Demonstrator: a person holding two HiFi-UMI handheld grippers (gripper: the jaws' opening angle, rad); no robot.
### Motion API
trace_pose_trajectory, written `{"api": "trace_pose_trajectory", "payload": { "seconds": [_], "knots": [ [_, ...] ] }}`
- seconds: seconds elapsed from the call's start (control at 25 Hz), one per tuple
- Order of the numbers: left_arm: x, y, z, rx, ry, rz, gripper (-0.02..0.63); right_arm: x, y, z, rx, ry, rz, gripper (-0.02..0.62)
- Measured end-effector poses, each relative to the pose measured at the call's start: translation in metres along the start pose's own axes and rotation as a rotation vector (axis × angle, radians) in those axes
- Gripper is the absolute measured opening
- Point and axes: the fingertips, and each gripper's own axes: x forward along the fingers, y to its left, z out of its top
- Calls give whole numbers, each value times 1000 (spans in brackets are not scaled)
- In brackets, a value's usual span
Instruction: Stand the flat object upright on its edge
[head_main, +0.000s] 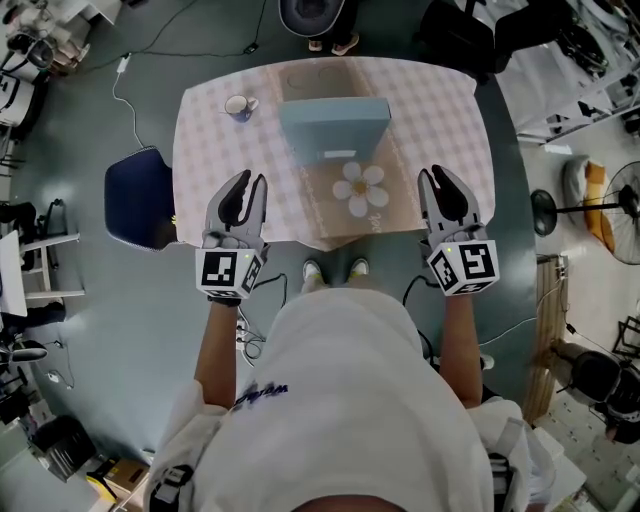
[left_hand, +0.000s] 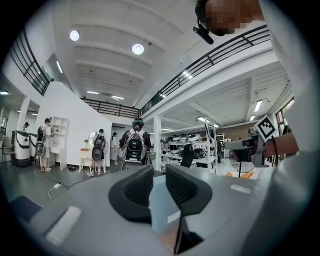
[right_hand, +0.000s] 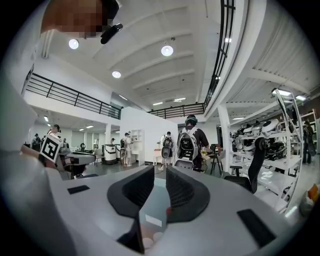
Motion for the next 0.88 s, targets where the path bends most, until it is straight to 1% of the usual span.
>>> {"api": "trace_pose_trajectory", "payload": {
  "seconds": [0.16, 0.32, 0.56, 0.68, 0.88],
  "knots": [
    [-3, 1, 4, 5, -10, 8, 38, -3, 1, 3, -9, 0, 6, 54],
    [-5, 4, 6, 0, -23, 24, 6, -4, 1, 5, -15, 3, 10, 31],
    [-5, 3, 10, -11, -41, 26, 2, -6, -2, 3, 6, 11, 23, 5],
    [-4, 0, 11, 2, -35, 16, 2, -6, -2, 3, 21, 10, 34, 5],
    [-1, -5, 10, 8, -32, 3, 2, -6, -3, 3, 10, 14, 45, 4]
  ]
}}
